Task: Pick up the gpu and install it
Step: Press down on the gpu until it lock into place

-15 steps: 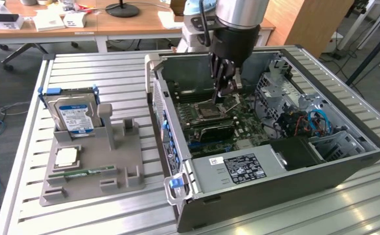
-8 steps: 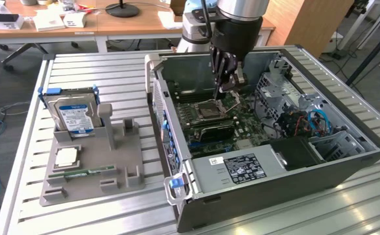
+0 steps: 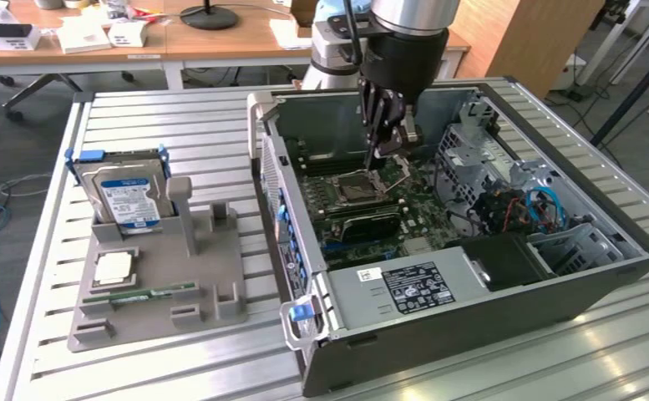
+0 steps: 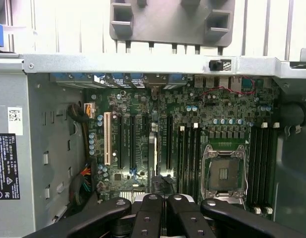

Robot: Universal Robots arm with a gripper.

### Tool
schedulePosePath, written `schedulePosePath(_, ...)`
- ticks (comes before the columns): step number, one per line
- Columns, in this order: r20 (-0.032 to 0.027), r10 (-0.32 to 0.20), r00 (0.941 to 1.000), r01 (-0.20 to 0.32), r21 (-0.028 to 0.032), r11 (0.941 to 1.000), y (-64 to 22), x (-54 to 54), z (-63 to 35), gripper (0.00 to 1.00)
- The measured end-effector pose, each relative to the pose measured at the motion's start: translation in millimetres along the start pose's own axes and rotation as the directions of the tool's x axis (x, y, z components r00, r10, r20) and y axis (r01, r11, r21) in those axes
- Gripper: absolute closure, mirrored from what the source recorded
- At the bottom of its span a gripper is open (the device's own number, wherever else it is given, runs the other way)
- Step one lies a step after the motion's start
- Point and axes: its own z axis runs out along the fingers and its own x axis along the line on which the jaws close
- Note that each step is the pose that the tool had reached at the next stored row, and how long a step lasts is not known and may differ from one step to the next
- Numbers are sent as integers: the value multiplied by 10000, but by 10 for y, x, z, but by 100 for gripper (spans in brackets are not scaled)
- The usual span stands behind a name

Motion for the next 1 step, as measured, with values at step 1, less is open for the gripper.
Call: schedulePosePath(1,1,0,10000,0,0,10000,0,0,0,90)
